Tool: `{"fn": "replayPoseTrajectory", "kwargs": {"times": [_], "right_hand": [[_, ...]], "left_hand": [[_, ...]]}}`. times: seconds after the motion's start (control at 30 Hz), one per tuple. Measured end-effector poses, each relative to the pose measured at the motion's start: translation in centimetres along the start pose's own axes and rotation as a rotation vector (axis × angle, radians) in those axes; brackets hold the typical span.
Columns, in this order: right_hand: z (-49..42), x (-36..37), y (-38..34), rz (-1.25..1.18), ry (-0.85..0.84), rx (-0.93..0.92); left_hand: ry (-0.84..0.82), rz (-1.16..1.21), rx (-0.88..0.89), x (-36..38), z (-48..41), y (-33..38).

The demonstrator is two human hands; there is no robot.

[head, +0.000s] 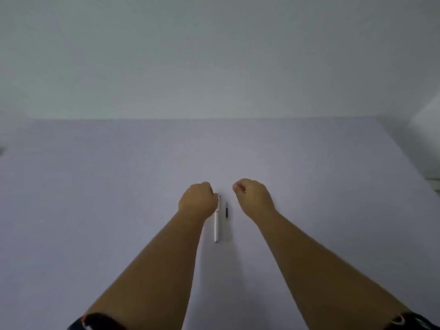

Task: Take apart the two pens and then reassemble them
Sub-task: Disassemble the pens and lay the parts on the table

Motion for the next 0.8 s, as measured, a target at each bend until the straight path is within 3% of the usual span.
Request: {"fn": "replayPoseTrajectory", "kwargs": {"times": [0.23, 0.4, 0.53, 0.8], "right_hand": [[0.8, 4.2, 4.6, -0.046, -0.024, 0.104], [1.9, 6.0, 5.9, -0.032, -0.062, 0.138], [2.4, 6.6, 6.0, -0.076, -0.092, 0.188], [1.9, 5.6, 4.0, -0.398, -0.083, 0.373]], "left_hand": [[-0.148, 0.133, -0.215, 7.9, 1.5, -3.3], [-0.14, 0.196, -0.241, 9.4, 2.2, -4.1], [-0.097, 0.408, -0.28, 9.3, 2.6, -4.5], [-0.045, 0.609, -0.199, 6.2, 3.6, -2.1]]}}
Point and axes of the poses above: each hand's wrist, its own z-axis away from the middle knuckle, its own x-axis out of the palm, y = z × x, the point moved 10 cm from there along -z, towards the middle knuckle, and after that the axes turned 8 degrees about y, right-handed, at the moved point
